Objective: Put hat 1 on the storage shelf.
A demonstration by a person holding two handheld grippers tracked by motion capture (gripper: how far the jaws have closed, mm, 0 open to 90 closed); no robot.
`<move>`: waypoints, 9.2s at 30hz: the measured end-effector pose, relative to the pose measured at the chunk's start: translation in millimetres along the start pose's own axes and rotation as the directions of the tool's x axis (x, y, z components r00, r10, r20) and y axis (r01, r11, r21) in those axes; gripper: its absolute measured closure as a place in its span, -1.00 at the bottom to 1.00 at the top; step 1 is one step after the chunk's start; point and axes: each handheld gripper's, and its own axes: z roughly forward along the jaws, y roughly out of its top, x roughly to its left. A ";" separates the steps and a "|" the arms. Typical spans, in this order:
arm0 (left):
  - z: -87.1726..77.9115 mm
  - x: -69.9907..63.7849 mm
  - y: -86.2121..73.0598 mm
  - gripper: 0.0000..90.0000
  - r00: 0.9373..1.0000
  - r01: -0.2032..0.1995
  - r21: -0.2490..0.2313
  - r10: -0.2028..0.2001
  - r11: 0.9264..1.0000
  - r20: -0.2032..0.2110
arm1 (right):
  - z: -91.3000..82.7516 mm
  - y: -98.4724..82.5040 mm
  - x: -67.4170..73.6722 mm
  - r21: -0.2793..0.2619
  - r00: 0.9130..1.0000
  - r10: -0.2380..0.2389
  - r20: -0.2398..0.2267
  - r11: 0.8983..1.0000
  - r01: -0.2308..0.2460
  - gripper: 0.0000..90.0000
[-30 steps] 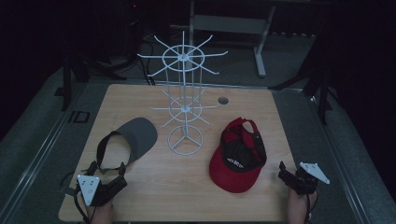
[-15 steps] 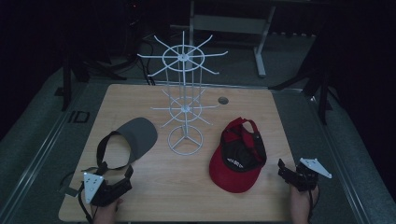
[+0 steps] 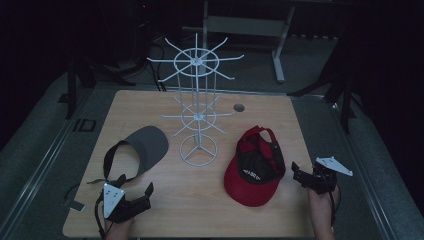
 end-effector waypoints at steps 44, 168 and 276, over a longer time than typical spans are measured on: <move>5.0 -6.6 -1.8 -0.95 0.995 -0.024 0.072 0.017 0.997 0.098 | 93.6 17.8 63.4 0.240 0.971 -0.179 -0.156 0.947 0.213 -0.01; 112.0 -224.6 196.2 -0.68 0.868 -0.334 0.052 0.285 0.941 0.406 | -140.2 124.2 105.2 -0.392 0.859 -0.366 -0.359 0.894 0.218 0.93; 95.6 -216.1 213.5 0.94 0.494 -0.357 -0.257 0.415 0.898 0.764 | -139.9 102.3 95.3 -0.344 0.746 -0.393 -0.538 0.910 0.232 0.96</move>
